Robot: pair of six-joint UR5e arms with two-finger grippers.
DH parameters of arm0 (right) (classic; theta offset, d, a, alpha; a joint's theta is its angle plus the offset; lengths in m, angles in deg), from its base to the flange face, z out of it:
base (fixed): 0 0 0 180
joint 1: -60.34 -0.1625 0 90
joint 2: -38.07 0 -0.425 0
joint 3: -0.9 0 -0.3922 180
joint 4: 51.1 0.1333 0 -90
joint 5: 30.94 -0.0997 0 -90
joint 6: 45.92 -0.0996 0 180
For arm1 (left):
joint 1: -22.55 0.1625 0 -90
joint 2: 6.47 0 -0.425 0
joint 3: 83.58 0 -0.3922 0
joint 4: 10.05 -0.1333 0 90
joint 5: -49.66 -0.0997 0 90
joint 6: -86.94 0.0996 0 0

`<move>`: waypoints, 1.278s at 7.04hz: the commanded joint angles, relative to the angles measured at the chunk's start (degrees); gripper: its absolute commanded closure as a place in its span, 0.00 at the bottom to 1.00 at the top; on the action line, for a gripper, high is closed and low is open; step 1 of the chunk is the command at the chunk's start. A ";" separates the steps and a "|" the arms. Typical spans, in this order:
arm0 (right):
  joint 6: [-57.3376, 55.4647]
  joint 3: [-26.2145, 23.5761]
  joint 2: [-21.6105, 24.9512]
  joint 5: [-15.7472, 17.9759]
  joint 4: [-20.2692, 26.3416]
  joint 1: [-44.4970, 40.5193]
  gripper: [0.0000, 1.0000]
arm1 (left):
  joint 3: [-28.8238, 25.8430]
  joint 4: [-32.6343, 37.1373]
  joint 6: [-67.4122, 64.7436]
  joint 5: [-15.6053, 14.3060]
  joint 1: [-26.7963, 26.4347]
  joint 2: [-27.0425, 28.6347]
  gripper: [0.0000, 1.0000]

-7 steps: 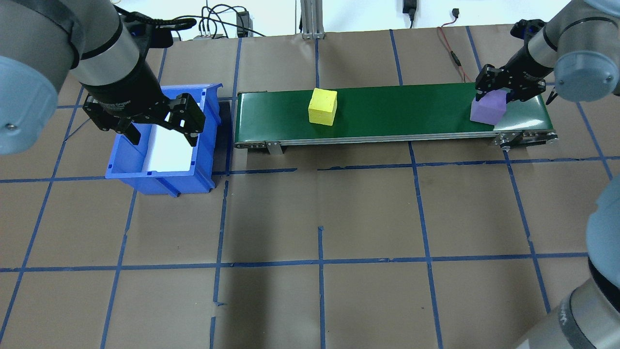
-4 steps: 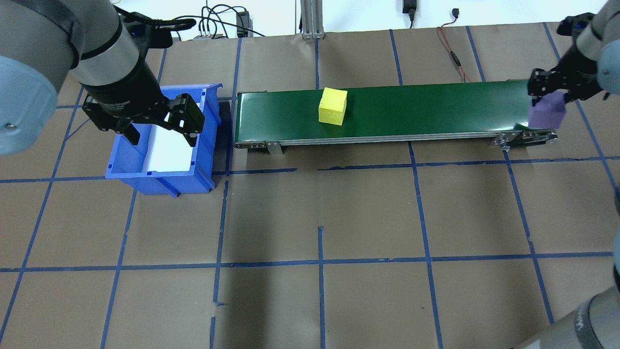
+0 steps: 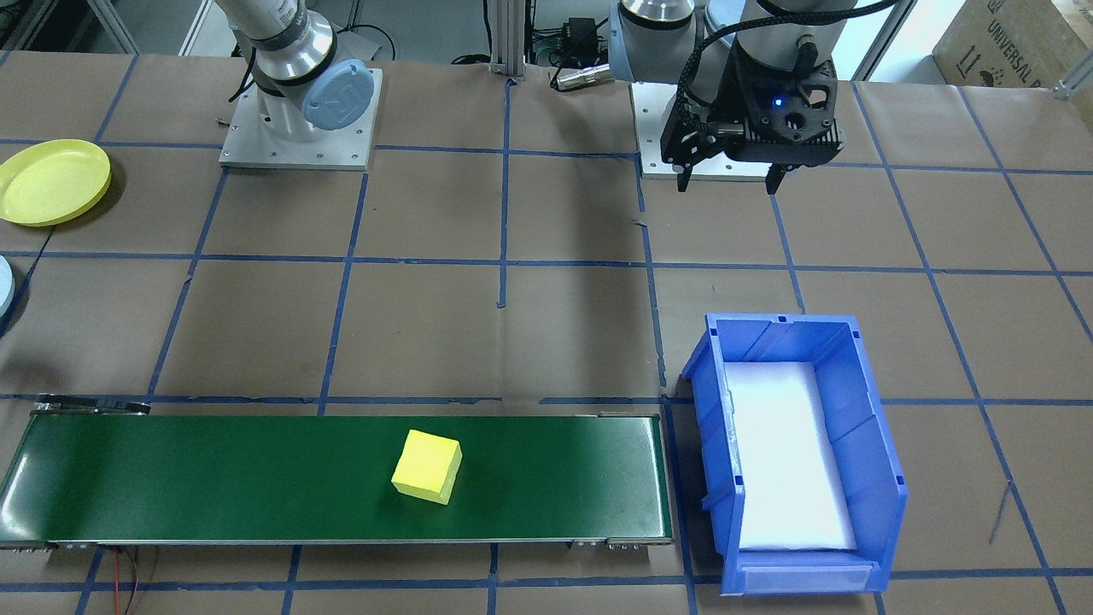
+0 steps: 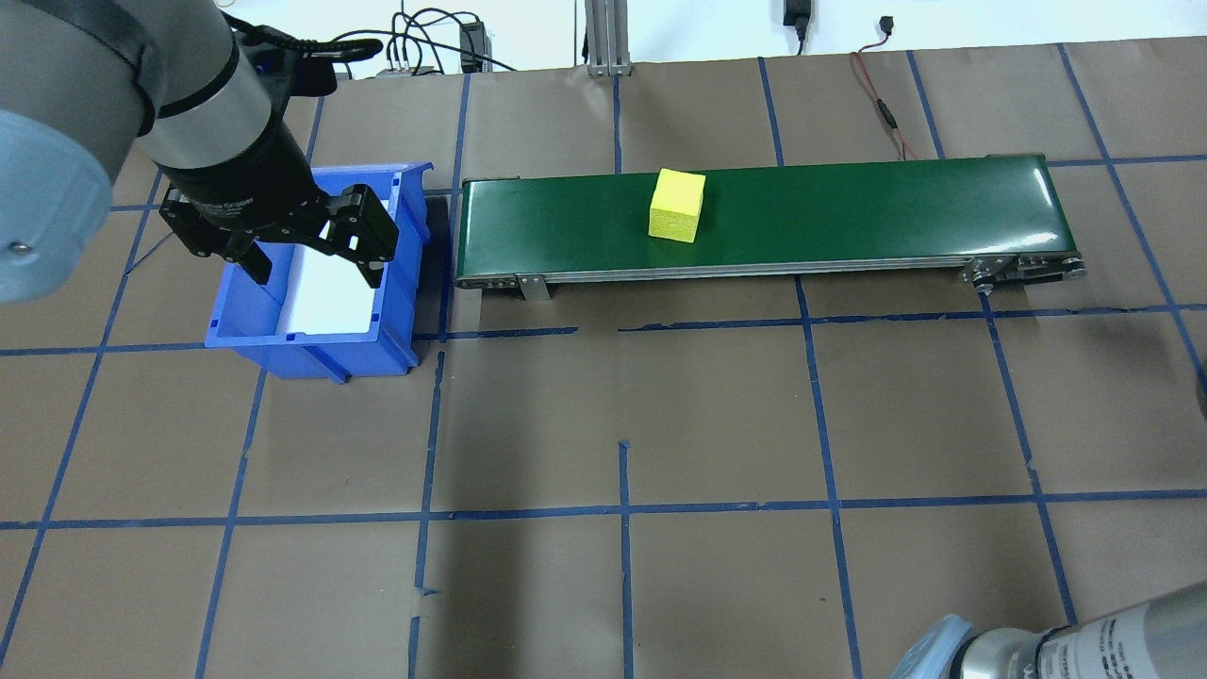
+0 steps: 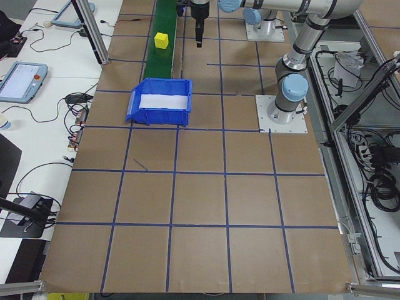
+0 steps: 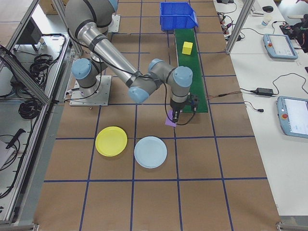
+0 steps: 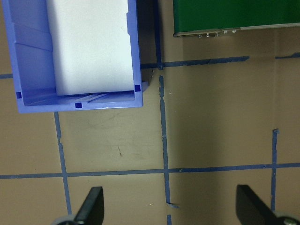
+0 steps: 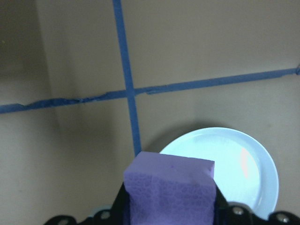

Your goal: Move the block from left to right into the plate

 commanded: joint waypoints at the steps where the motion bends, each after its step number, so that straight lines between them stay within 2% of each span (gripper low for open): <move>1: 3.81 -0.53 -3.48 -0.24 -2.17 4.80 0.47 | 0.09 0.02 -0.02 0.19 -0.02 -0.02 0.00; 2: 3.72 -0.53 -4.11 -1.90 -2.27 4.80 0.00 | 0.18 0.11 -0.02 -0.16 -0.02 -0.02 0.00; 4: 1.19 0.42 -2.90 -2.52 -1.13 4.80 0.00 | 0.09 0.02 -0.02 0.36 -0.02 -0.02 0.00; 5: -4.66 0.69 -0.54 -2.62 -0.43 4.37 0.00 | 0.18 0.02 -0.02 0.45 -0.02 -0.02 0.00; 6: -5.15 1.74 1.83 -2.79 0.44 2.27 0.00 | 0.09 0.02 -0.02 0.28 -0.11 -0.02 0.00; 9: -17.41 3.32 1.95 -6.21 1.86 -12.55 0.00 | 0.27 -0.42 -0.19 0.54 -0.19 -0.02 0.00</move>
